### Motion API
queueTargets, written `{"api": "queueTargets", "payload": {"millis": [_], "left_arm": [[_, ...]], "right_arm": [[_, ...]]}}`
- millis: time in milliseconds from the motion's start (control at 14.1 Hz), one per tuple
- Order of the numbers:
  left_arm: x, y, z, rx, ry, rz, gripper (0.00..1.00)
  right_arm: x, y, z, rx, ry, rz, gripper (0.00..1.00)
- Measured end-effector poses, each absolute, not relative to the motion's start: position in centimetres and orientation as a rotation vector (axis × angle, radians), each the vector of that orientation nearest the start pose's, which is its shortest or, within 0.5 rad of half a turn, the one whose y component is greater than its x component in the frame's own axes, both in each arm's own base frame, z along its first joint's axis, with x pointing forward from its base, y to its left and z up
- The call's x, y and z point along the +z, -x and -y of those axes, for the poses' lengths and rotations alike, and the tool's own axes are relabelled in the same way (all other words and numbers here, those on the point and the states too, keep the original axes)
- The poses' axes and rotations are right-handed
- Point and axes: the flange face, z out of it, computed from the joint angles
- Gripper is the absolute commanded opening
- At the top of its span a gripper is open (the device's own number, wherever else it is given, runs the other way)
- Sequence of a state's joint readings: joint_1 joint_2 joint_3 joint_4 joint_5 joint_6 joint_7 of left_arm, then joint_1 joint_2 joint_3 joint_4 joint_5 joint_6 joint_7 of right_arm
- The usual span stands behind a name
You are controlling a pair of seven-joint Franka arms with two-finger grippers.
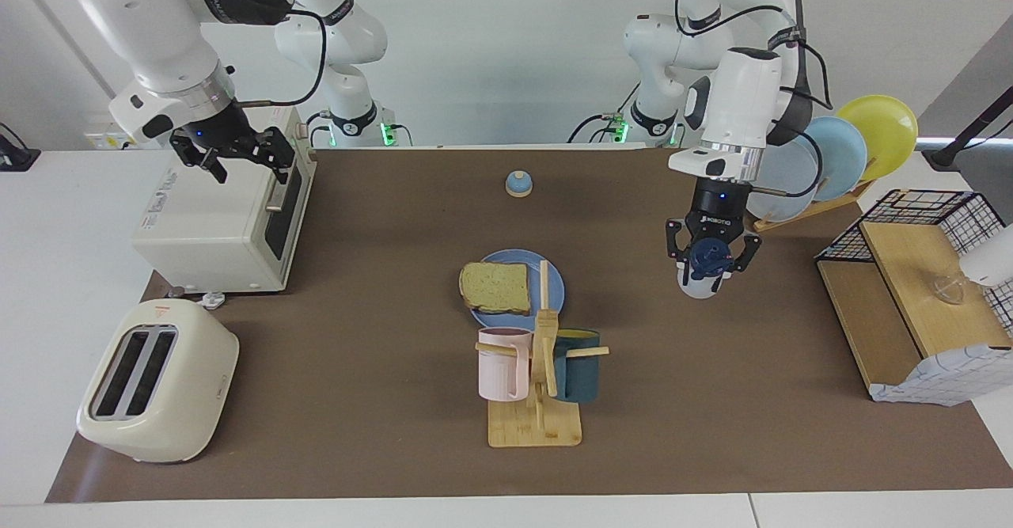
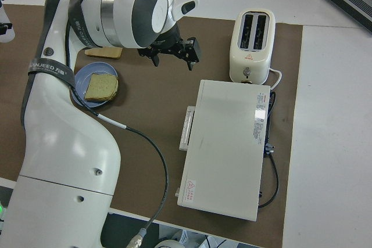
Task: Put bread on plate and add seasoning
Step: 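Carry the white bottle away from the plate with the left gripper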
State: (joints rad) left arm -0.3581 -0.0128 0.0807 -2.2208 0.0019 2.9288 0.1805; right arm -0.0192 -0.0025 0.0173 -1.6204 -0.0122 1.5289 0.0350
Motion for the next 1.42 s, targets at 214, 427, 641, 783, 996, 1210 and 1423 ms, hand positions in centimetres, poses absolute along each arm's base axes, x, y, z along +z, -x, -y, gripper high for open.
{"api": "queueTargets", "payload": {"millis": [214,427,641,783,996,1210,1423], "left_arm": [[44.7,-54.1,15.5,-1.262,2.925,-0.506,0.0],[42.1,-53.9,15.6,-1.375,2.936,-0.389,0.0],[39.1,-53.6,15.6,-1.486,2.938,-0.281,0.0],[37.2,-53.7,15.6,-1.475,2.95,-0.259,0.0],[34.8,-53.9,15.7,-1.423,2.968,-0.258,0.0],[31.4,-54.0,16.7,-1.336,2.997,-0.287,0.0],[29.2,-54.6,17.6,-1.299,3.008,-0.309,0.0]], "right_arm": [[59.9,-54.7,0.2,0.14,3.152,-0.058,1.0],[59.9,-54.7,0.2,0.14,3.152,-0.058,1.0],[59.9,-54.7,0.2,0.14,3.152,-0.058,1.0],[59.9,-54.7,0.2,0.14,3.152,-0.058,1.0],[59.9,-54.7,0.2,0.14,3.152,-0.058,1.0],[59.9,-54.7,0.2,0.14,3.152,-0.058,1.0],[59.9,-54.7,0.2,0.14,3.152,-0.058,1.0]]}}
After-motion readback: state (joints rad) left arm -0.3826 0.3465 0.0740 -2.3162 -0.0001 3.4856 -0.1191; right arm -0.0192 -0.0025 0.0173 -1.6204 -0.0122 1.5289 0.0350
